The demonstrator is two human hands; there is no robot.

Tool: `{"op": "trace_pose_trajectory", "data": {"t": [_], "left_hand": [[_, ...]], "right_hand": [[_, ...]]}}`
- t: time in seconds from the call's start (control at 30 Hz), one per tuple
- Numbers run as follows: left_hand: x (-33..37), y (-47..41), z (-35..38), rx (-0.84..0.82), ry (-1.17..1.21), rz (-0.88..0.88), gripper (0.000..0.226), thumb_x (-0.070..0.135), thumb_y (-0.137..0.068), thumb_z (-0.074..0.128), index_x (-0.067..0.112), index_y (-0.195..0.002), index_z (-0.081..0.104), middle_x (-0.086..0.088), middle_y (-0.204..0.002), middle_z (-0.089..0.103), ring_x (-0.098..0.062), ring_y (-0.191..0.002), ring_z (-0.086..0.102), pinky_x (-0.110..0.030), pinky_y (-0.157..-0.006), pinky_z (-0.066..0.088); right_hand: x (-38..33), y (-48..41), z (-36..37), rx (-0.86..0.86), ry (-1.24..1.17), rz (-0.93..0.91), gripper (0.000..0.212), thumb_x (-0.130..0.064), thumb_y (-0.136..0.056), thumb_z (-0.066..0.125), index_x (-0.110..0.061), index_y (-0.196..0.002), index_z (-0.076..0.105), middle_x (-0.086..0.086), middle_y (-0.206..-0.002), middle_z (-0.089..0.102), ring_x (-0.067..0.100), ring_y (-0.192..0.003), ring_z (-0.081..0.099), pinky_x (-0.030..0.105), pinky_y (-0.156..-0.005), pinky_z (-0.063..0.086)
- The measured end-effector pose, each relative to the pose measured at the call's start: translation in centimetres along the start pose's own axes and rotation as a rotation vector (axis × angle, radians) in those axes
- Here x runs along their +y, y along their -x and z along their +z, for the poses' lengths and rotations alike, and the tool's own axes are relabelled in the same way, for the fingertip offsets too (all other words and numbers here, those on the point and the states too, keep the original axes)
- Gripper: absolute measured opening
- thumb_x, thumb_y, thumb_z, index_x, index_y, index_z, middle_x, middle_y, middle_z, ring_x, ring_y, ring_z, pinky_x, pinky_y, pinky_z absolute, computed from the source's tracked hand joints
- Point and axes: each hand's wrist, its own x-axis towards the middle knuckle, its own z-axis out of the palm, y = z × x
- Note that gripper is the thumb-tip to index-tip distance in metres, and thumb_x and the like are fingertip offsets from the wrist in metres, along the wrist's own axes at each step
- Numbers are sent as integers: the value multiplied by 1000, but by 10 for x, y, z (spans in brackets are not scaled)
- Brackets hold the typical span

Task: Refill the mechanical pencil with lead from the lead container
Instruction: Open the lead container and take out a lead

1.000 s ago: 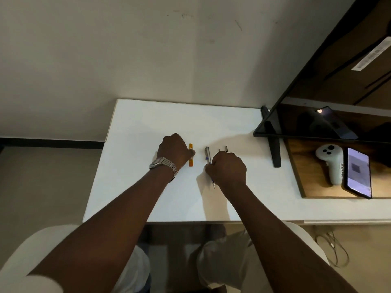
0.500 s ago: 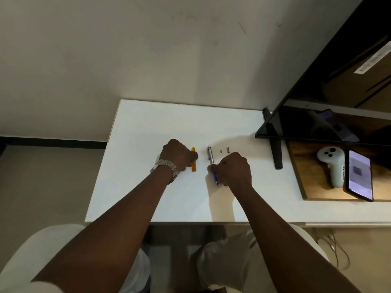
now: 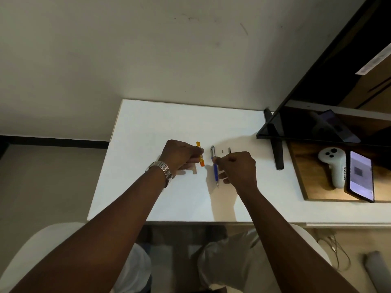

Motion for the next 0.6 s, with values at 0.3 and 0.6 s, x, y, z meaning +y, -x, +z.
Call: {"op": "trace_pose_trajectory", "data": {"t": [0.3, 0.6], "left_hand": [[8, 15, -12, -35, 148, -18, 15, 20, -88, 82, 12, -100, 84, 0, -93, 85, -7, -81, 82, -19, -60, 57], [3, 20, -26, -70, 267, 26, 9, 12, -88, 81, 7, -96, 83, -4, -93, 85, -13, -79, 82, -24, -66, 64]], "right_hand": [[-30, 30, 6, -340, -608, 261, 14, -10, -84, 81, 0, -94, 79, 22, -96, 81, 34, -85, 81, 49, -74, 66], [-38, 43, 20, -309, -789, 249, 10, 5, -87, 72, 8, -95, 77, 18, -84, 78, 34, -83, 79, 45, -82, 67]]}}
